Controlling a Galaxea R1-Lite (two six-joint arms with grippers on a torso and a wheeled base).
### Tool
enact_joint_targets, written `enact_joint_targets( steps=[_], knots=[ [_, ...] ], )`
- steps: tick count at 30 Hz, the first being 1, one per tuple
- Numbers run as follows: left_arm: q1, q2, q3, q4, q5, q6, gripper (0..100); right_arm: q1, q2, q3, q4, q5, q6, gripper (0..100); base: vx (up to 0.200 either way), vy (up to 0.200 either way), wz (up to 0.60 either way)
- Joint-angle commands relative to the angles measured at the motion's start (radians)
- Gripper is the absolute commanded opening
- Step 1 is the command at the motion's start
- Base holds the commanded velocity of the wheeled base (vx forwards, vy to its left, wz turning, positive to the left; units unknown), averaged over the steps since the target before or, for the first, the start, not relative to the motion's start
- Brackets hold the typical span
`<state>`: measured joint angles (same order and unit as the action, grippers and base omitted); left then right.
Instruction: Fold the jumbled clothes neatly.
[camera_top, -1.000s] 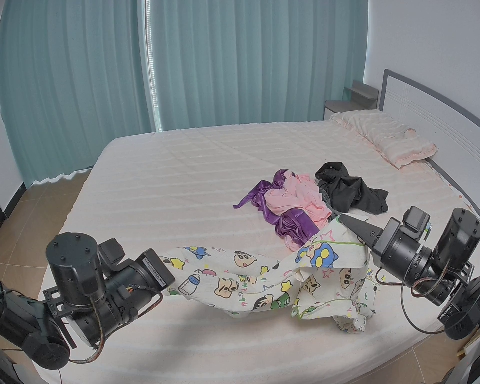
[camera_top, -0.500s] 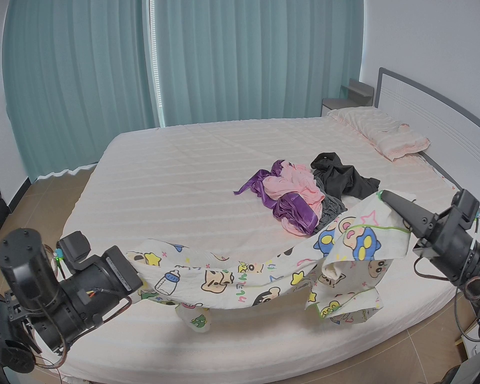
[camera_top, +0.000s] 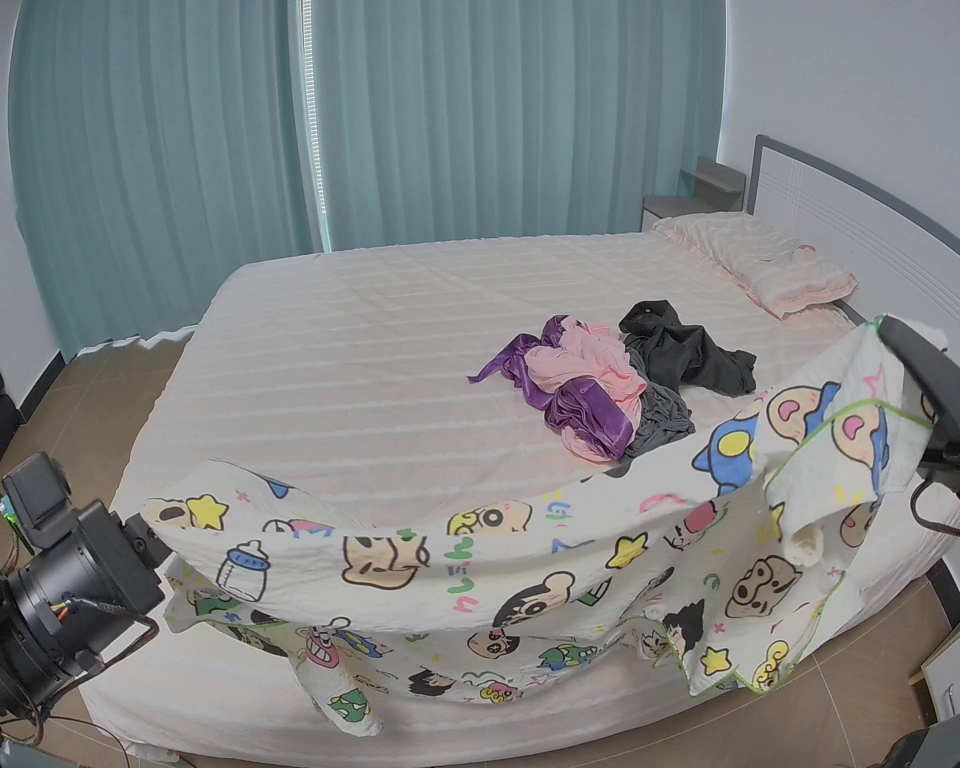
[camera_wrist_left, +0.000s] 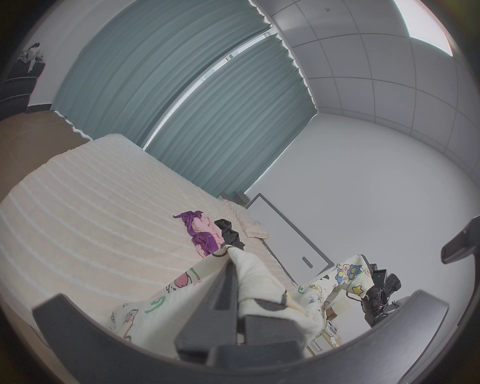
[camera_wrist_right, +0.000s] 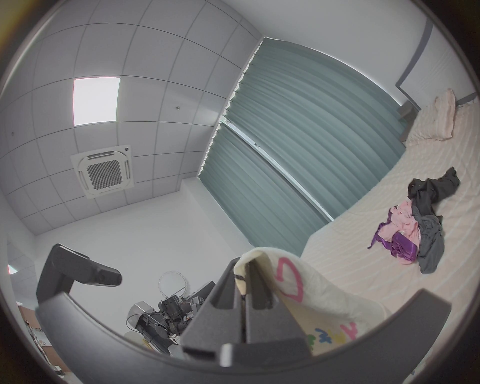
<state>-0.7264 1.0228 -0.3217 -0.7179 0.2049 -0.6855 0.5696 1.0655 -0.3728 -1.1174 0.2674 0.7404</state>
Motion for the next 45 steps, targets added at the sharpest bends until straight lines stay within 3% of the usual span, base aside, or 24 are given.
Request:
enact_joint_targets(
  steps=[1,12,17,21,25,26,34,39,45],
  knots=[
    [-0.001,-0.046,-0.004,-0.002,0.001,0.015,0,-0.002,-0.018,-0.026,0.001,0.006,0.000,0,0.000,0.000,0.00],
    [-0.001,-0.078,-0.004,0.072,-0.004,0.032,0,-0.031,0.008,-0.083,0.114,0.036,0.019,0,0.000,0.000,0.00],
    [0.001,-0.061,-0.020,0.127,-0.005,0.031,0,-0.122,0.145,-0.153,0.139,0.053,0.019,0,0.000,0.000,0.00],
    [-0.001,-0.087,-0.045,0.127,-0.007,0.032,0,-0.134,0.129,-0.175,0.130,0.059,0.043,0,0.000,0.000,0.00],
    [-0.002,-0.147,-0.057,0.135,-0.022,0.035,0,-0.119,0.042,-0.170,0.134,0.121,0.083,0,0.000,0.000,0.00],
    [-0.004,-0.168,-0.059,0.156,-0.038,0.038,0,-0.119,-0.013,-0.166,0.140,0.170,0.105,0,0.000,0.000,0.00],
    [-0.005,-0.236,-0.094,0.252,-0.140,0.035,0,-0.123,-0.142,-0.176,0.151,0.263,0.162,0,0.000,0.000,0.00],
    [0.021,-0.162,-0.155,0.327,-0.133,0.032,0,-0.137,-0.047,-0.218,0.199,0.256,0.163,0,0.000,0.000,0.00],
    [0.105,-0.003,-0.155,0.322,-0.140,0.014,0,-0.172,0.139,-0.227,0.189,0.251,0.157,0,0.000,0.000,0.00]
  ],
)
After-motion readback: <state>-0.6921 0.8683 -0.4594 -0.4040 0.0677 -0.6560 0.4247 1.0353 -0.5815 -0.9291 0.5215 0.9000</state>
